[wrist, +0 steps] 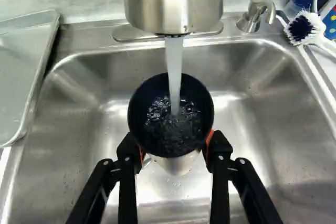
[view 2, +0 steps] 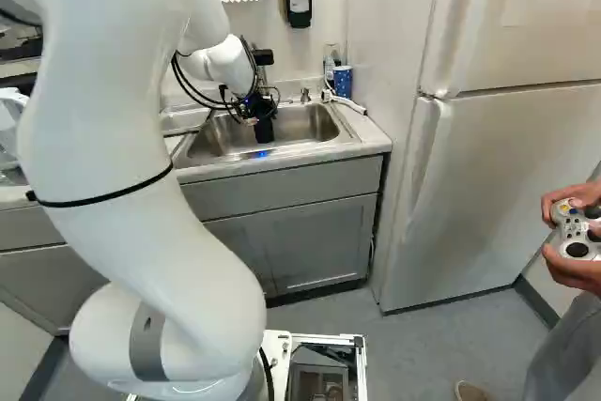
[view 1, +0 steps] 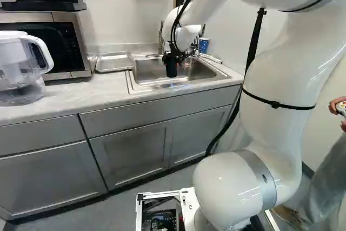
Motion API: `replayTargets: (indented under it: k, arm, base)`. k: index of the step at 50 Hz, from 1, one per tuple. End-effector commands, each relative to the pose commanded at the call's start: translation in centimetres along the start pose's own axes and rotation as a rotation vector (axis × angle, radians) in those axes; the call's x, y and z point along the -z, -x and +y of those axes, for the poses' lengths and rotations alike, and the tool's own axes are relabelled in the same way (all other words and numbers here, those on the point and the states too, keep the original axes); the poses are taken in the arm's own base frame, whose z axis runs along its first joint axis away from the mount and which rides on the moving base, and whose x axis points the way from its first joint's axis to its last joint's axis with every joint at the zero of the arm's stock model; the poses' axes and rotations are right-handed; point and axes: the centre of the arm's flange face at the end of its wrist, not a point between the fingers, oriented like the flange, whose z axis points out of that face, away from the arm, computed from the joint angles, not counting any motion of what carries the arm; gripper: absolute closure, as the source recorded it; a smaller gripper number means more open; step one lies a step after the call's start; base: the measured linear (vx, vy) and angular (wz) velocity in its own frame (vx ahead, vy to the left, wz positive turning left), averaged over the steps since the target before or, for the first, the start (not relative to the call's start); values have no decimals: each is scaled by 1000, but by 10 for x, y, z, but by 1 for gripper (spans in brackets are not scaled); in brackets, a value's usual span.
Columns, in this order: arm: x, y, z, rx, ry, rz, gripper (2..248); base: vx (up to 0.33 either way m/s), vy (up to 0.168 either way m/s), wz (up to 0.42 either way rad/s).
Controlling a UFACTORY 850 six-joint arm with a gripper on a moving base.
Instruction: Rinse the cup and place it in the tray
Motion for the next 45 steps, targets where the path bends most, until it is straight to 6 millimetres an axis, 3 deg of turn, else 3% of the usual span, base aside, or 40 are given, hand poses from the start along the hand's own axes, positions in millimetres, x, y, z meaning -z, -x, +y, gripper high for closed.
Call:
replayTargets:
  k: [45]
  arm:
    - [0, 0, 0, 0, 0, 0, 127]
  base:
    - [0, 0, 0]
